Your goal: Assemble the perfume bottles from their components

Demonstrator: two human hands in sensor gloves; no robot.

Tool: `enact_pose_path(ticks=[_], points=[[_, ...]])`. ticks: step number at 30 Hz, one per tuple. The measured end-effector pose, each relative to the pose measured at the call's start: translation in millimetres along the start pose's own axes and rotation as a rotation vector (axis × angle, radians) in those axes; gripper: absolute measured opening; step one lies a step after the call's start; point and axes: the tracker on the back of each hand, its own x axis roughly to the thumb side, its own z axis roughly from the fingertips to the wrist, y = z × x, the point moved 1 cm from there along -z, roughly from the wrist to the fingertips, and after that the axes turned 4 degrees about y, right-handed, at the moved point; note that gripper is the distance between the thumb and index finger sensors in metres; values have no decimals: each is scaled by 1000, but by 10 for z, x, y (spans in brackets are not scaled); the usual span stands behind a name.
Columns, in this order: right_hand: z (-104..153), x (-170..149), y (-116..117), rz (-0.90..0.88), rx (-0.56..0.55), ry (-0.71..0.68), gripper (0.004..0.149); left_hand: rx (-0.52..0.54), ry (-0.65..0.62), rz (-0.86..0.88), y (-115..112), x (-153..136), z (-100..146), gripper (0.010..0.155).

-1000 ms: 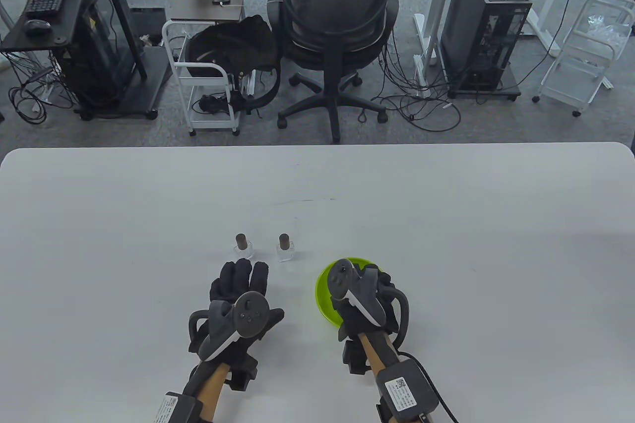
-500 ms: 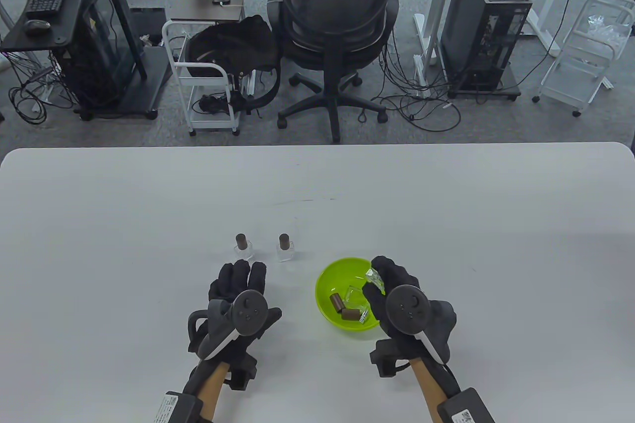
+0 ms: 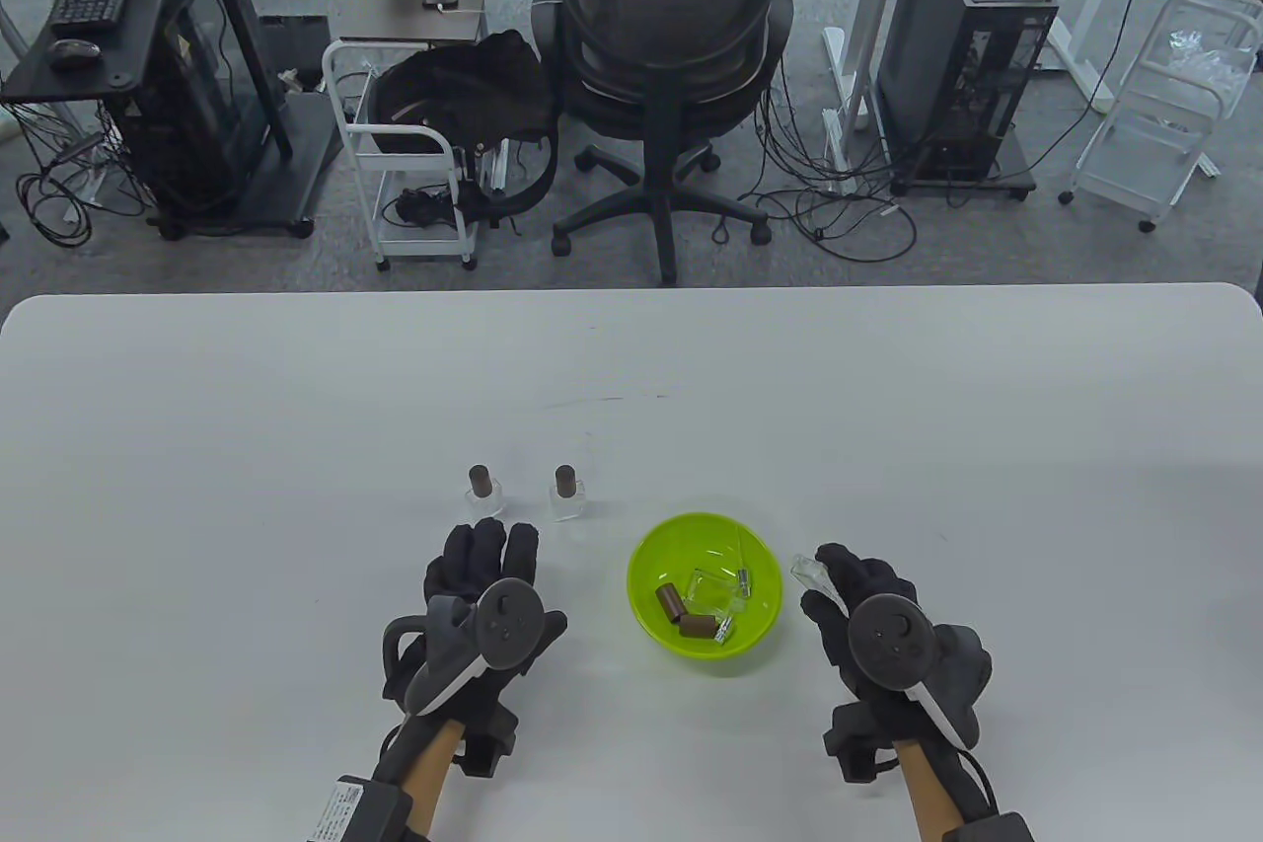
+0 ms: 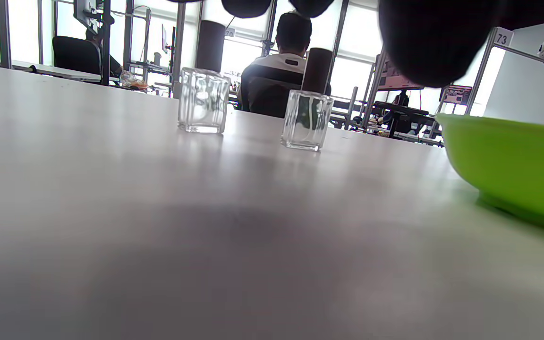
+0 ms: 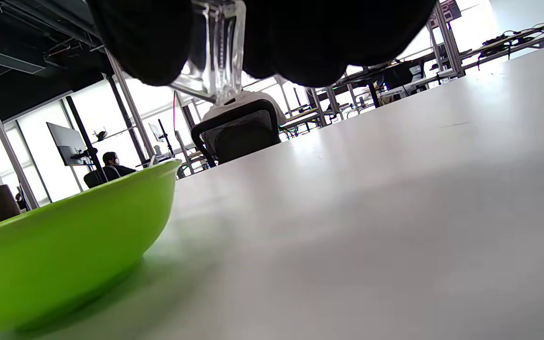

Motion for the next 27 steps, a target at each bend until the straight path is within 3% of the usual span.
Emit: enact_pose_path(ticks=[6, 12, 14, 16, 18, 27], points=[[15, -58, 23, 88, -4, 0, 51, 6, -104, -1, 43, 436, -79, 85], [5, -154, -32, 35, -12, 31, 51, -55, -213, -98, 11, 1263, -255, 72], [5, -196, -58, 23, -19, 42, 51, -81, -177, -145, -57, 1538, -342, 68], [2, -236, -78, -3, -14, 50, 51, -91, -58, -205, -134, 1725, -421, 64], [-2, -273, -100, -34, -5, 60, 52, -160, -12, -247, -232, 1864, -520, 64], [-20, -382, -162, -119, -22, 89, 52, -242, 155, -201, -455, 1956, -765, 64]])
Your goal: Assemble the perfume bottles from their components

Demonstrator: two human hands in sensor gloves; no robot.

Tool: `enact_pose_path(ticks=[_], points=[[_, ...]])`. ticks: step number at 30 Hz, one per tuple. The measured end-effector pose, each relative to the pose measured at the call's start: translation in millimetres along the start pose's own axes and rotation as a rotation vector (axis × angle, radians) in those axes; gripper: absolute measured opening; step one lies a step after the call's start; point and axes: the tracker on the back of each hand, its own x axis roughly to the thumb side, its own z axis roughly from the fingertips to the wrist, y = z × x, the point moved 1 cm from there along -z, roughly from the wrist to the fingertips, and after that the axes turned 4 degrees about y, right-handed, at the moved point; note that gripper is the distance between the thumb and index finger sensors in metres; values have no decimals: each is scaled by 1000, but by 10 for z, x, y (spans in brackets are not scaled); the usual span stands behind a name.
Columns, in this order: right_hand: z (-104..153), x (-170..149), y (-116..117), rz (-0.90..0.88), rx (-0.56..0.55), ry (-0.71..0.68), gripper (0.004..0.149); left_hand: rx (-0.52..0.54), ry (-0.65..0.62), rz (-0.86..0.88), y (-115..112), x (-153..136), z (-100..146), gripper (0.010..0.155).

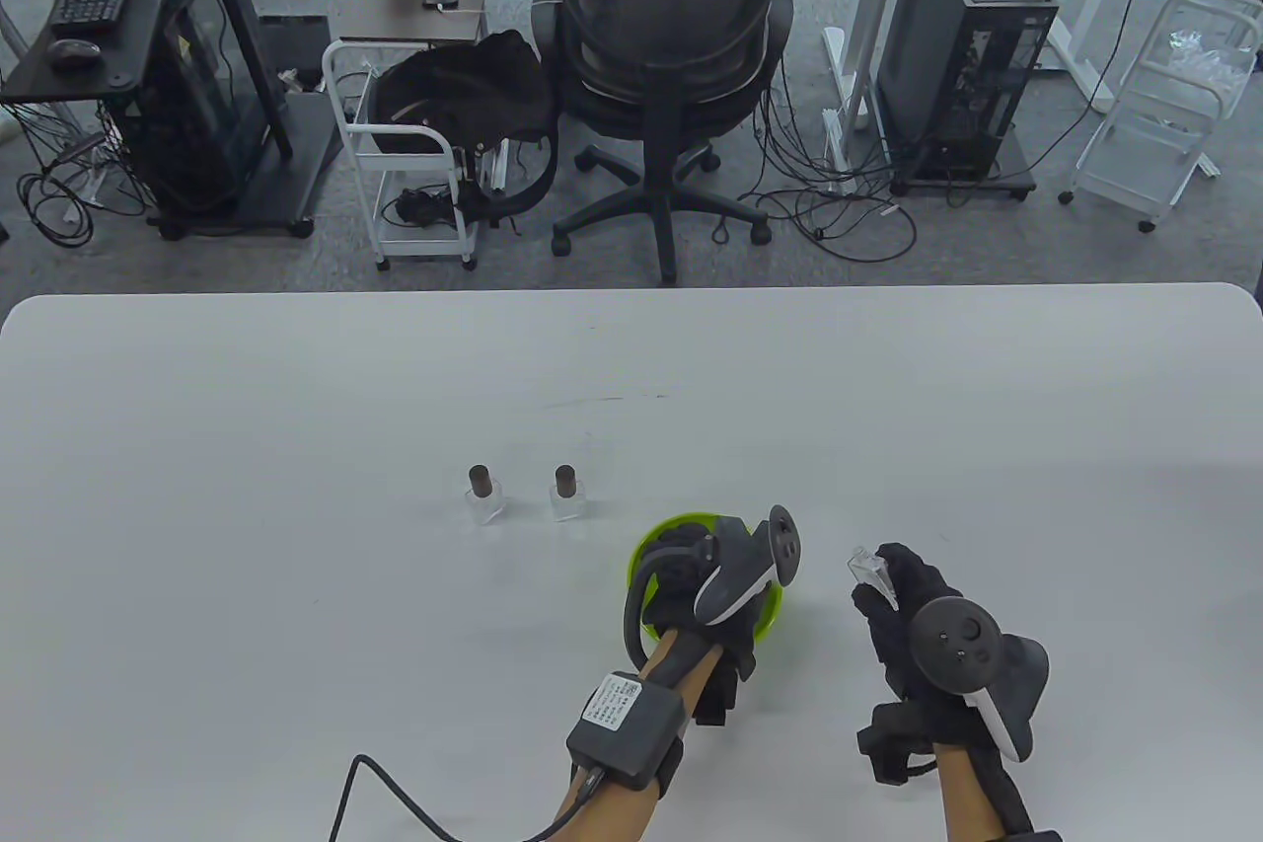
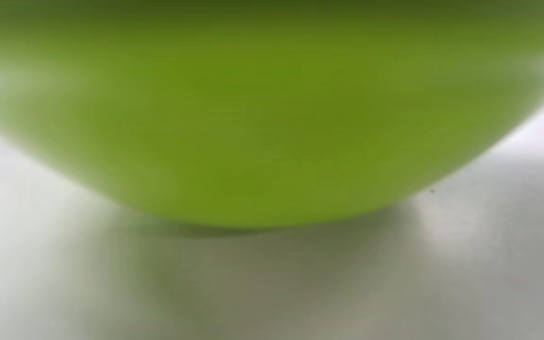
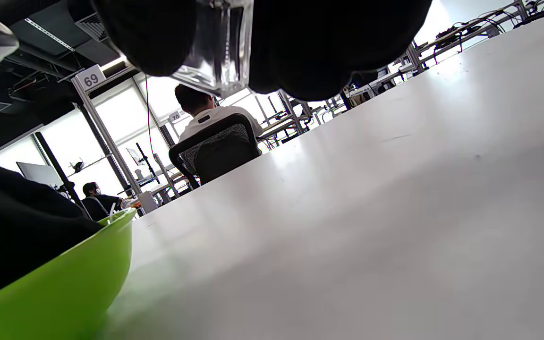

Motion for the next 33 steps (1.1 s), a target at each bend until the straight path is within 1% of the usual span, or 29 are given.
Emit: enact_pose_path(ticks=[8, 14, 20, 24, 29, 33], points=[[5, -1, -9, 12, -7, -7, 52, 34, 38, 8, -56, 10, -8, 57], [10, 12, 14, 17, 4, -11, 52, 7, 66, 81, -62, -28, -38, 54], [21, 27, 34, 27, 7, -20, 52, -4, 69, 84, -74, -27, -32, 54], [19, 16, 22, 17, 10, -22, 52, -8, 59, 69, -93, -15, -25, 57], [16, 9, 18, 12, 10, -18, 52, -59, 18, 73, -105, -24, -39, 63], [11, 5, 29, 21, 16, -15, 52, -63, 1, 73, -110, -40, -39, 65]])
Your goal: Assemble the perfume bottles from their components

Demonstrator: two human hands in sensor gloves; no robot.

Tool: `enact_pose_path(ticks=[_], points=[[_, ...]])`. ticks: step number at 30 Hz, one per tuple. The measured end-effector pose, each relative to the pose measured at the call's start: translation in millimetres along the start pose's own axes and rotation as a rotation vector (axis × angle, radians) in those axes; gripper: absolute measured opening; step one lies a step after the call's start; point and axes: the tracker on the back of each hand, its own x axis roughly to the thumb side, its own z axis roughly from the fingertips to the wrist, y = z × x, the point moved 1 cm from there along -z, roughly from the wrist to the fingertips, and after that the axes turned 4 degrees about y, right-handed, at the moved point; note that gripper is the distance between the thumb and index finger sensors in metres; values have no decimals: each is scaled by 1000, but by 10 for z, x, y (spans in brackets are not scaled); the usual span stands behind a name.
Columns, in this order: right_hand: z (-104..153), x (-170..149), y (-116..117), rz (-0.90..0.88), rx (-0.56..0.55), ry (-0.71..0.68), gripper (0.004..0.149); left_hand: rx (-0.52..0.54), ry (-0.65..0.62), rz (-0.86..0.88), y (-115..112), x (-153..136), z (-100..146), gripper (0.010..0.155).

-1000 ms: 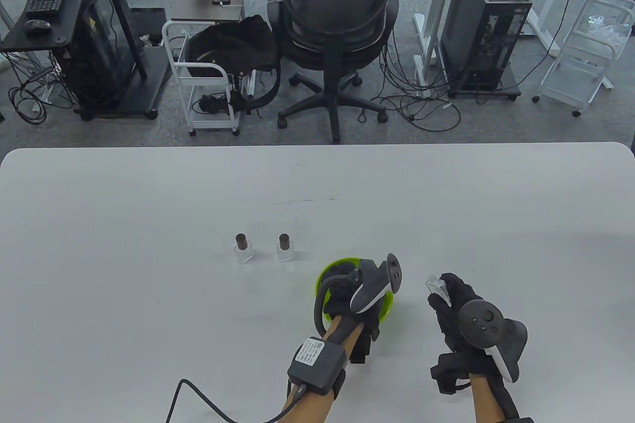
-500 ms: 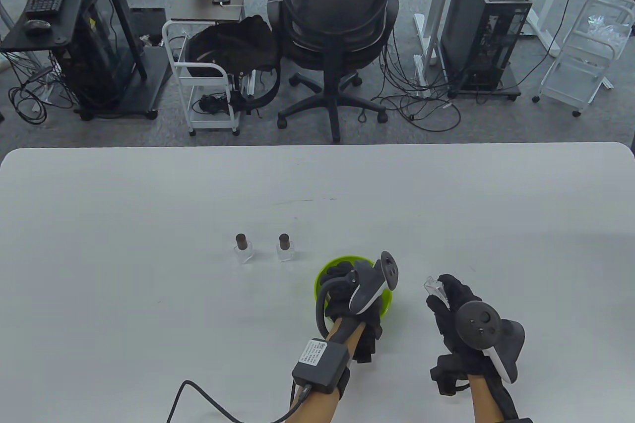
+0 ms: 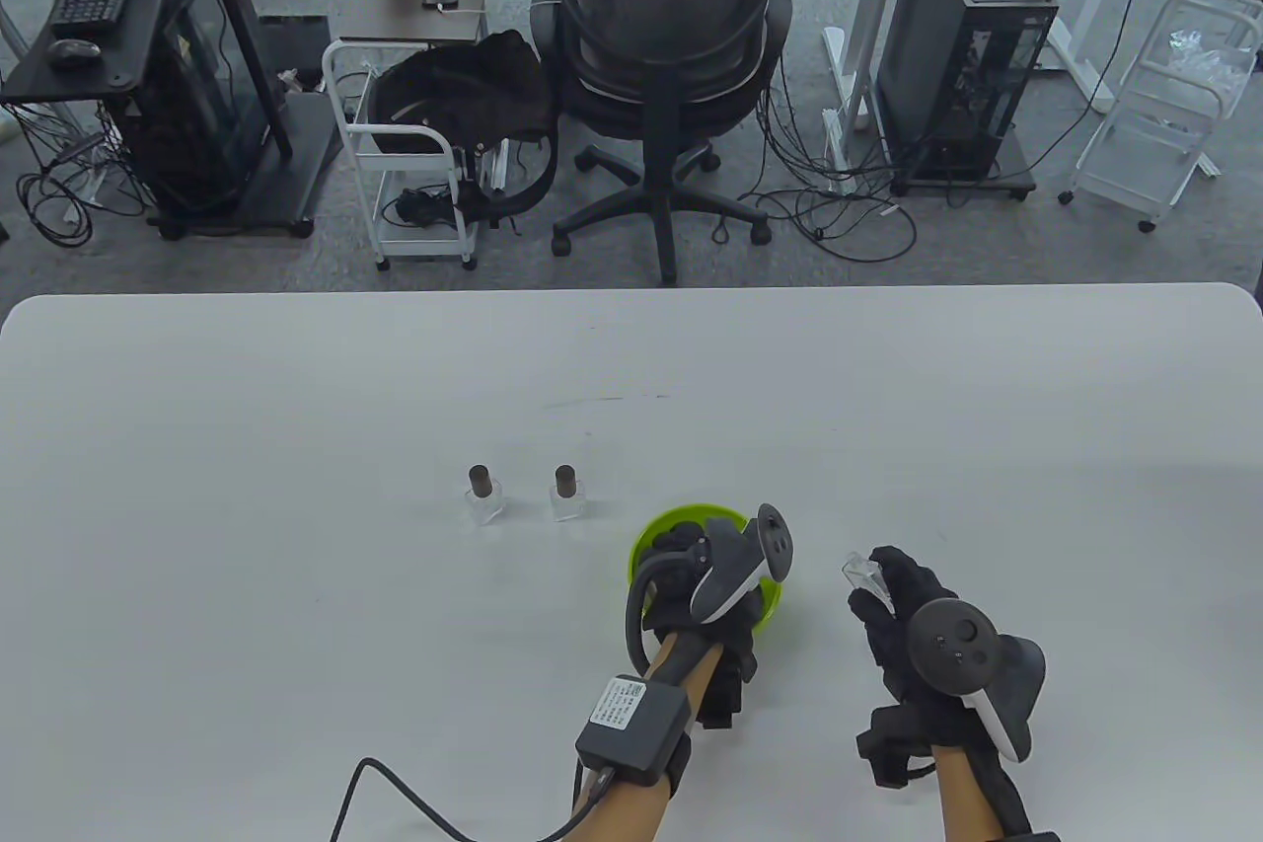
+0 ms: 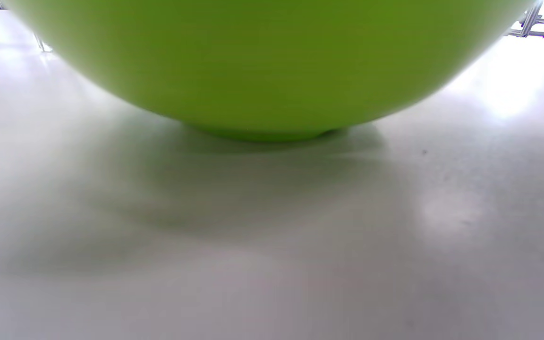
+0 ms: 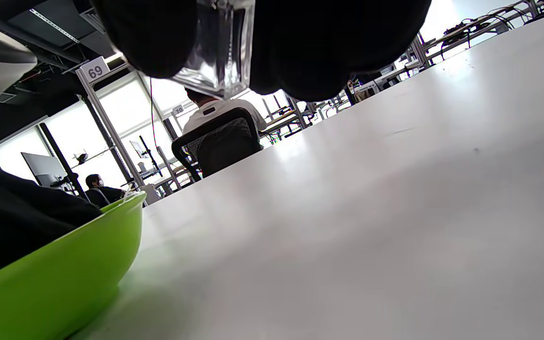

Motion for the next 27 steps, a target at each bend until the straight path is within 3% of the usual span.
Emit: enact_pose_path(ticks=[7, 15, 20, 27], points=[[3, -3, -4, -1, -8, 1, 52, 77, 14, -6, -12, 13, 5, 55], [2, -3, -4, 0, -6, 1, 52, 85, -14, 5, -18, 30, -13, 54], [4, 6, 8, -2, 3, -5, 52, 91, -46, 25, -6, 18, -8, 52], [17, 54, 68, 28, 26, -26, 52, 188, -131, 80, 127, -69, 142, 51]])
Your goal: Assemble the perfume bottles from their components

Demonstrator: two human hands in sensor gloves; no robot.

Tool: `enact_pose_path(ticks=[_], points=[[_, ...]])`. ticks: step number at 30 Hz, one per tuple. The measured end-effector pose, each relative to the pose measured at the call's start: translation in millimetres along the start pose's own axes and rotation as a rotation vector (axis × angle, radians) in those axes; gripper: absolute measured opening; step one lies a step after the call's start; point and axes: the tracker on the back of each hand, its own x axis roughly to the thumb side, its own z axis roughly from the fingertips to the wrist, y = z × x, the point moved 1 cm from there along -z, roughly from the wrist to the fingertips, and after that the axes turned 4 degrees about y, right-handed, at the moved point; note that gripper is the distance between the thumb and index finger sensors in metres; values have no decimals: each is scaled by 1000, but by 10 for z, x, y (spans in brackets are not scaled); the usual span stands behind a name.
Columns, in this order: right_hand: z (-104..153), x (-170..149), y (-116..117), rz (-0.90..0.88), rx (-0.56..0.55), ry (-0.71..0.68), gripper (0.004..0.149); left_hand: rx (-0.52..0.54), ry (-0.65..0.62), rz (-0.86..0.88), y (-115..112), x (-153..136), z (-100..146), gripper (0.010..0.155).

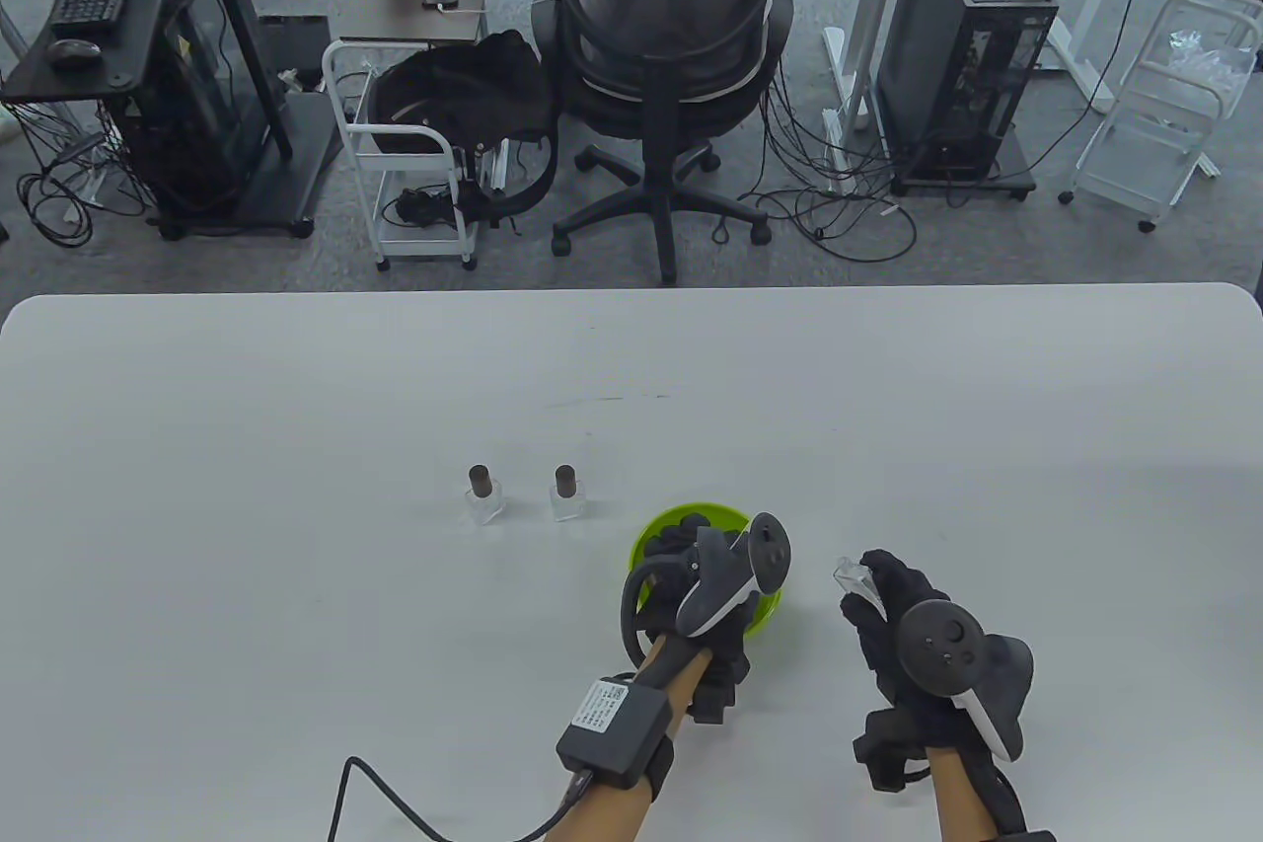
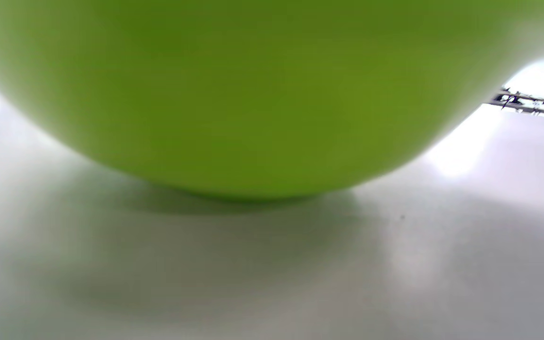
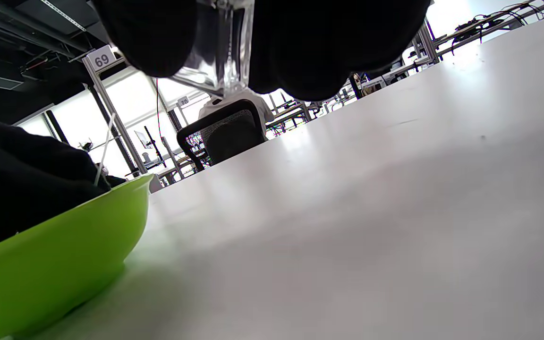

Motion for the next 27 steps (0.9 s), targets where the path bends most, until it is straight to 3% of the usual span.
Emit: enact_pose_path(ticks=[9, 14, 19, 27], points=[[42, 96, 43, -1, 19, -41, 52, 222, -161, 43, 287, -193, 403, 51], [75, 180, 61, -10, 31, -74, 52, 351, -277, 101, 315, -287, 677, 50], [96, 230, 90, -11, 49, -101, 52, 407, -326, 85, 335, -352, 841, 51], [116, 273, 107, -5, 50, -116, 52, 401, -298, 180, 404, -520, 829, 50]])
